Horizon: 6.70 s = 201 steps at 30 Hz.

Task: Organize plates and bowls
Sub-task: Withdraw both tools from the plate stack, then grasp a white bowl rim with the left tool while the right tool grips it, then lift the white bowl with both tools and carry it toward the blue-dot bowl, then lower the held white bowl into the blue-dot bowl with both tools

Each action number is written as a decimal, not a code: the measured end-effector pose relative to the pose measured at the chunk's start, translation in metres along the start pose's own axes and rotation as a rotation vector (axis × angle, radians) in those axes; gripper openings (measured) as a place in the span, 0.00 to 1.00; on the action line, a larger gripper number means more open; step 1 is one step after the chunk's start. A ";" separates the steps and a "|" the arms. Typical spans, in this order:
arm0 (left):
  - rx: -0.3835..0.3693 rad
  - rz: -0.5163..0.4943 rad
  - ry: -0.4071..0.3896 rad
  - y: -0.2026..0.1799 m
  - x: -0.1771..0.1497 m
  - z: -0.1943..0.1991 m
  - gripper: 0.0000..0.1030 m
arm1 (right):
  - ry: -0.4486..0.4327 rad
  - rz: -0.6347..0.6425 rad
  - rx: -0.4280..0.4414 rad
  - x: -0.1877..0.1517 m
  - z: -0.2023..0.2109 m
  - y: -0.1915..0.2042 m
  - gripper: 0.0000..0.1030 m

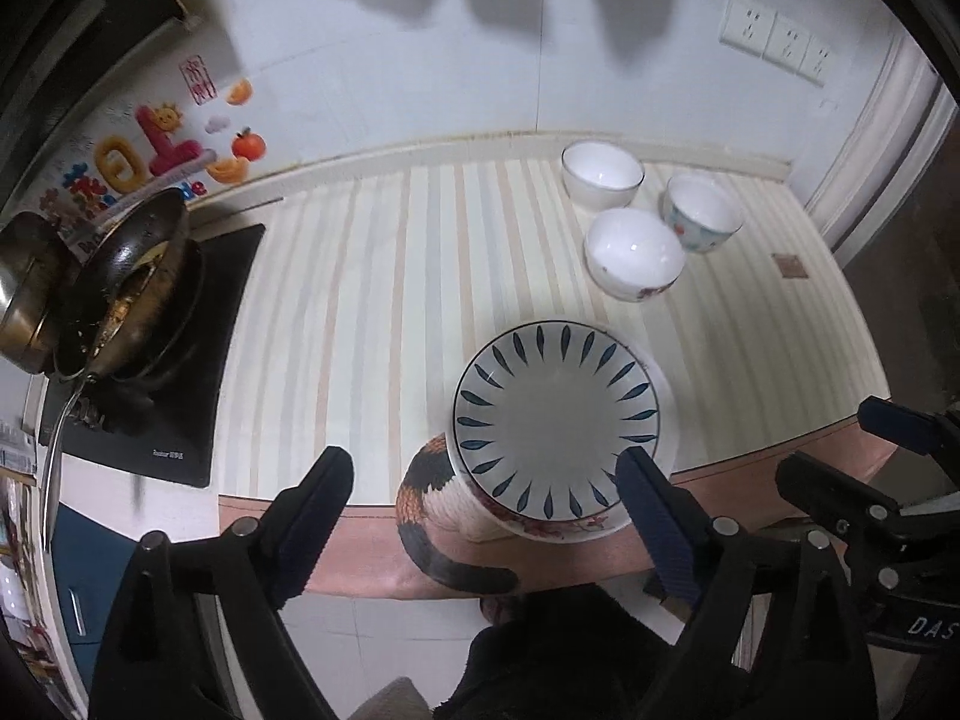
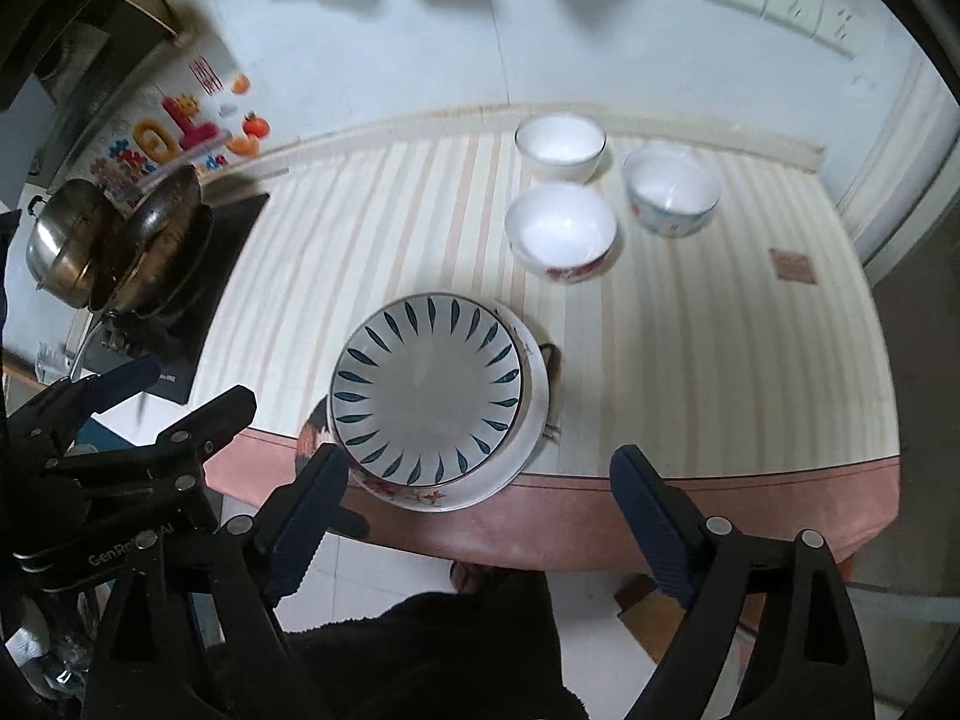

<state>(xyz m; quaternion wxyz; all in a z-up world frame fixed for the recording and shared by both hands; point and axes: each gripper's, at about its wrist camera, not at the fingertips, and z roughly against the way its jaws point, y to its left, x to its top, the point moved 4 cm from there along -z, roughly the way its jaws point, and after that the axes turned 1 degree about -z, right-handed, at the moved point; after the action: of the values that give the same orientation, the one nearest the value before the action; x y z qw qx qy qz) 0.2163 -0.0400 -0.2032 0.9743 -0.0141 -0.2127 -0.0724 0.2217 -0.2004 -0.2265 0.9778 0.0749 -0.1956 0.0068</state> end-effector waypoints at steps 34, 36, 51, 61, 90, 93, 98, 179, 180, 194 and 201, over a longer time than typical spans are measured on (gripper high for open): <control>-0.075 0.061 -0.050 -0.041 0.121 -0.078 0.88 | -0.083 -0.153 0.105 0.082 -0.031 -0.111 0.93; -0.097 0.080 0.002 -0.048 0.141 -0.112 0.77 | -0.046 -0.173 0.106 0.105 -0.066 -0.131 0.92; -0.245 0.150 0.387 -0.078 0.169 -0.295 0.18 | 0.283 -0.251 0.271 0.168 -0.283 -0.168 0.18; -0.276 0.097 0.361 -0.105 0.164 -0.276 0.17 | 0.283 -0.216 0.235 0.164 -0.278 -0.159 0.18; -0.292 -0.116 0.408 -0.217 0.078 -0.240 0.17 | 0.314 -0.264 0.194 0.032 -0.196 -0.227 0.18; -0.282 -0.120 0.420 -0.219 0.071 -0.242 0.17 | 0.321 -0.264 0.192 0.027 -0.200 -0.230 0.18; -0.265 -0.134 0.413 -0.220 0.070 -0.239 0.17 | 0.333 -0.259 0.198 0.023 -0.203 -0.230 0.18; -0.349 -0.132 0.350 -0.213 0.164 -0.177 0.17 | 0.191 -0.286 0.204 0.119 -0.119 -0.242 0.14; -0.347 -0.138 0.352 -0.216 0.160 -0.176 0.17 | 0.198 -0.287 0.206 0.111 -0.117 -0.241 0.14; -0.302 -0.210 0.448 -0.225 0.095 -0.194 0.17 | 0.285 -0.335 0.209 0.037 -0.131 -0.232 0.15; -0.284 -0.227 0.472 -0.228 0.087 -0.200 0.17 | 0.316 -0.345 0.209 0.031 -0.143 -0.233 0.14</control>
<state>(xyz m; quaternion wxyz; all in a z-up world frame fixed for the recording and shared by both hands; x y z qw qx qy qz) 0.3432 -0.2893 -0.3498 0.9708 -0.1093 0.0316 -0.2110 0.3142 -0.4101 -0.3783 0.9699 0.2056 -0.0229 -0.1283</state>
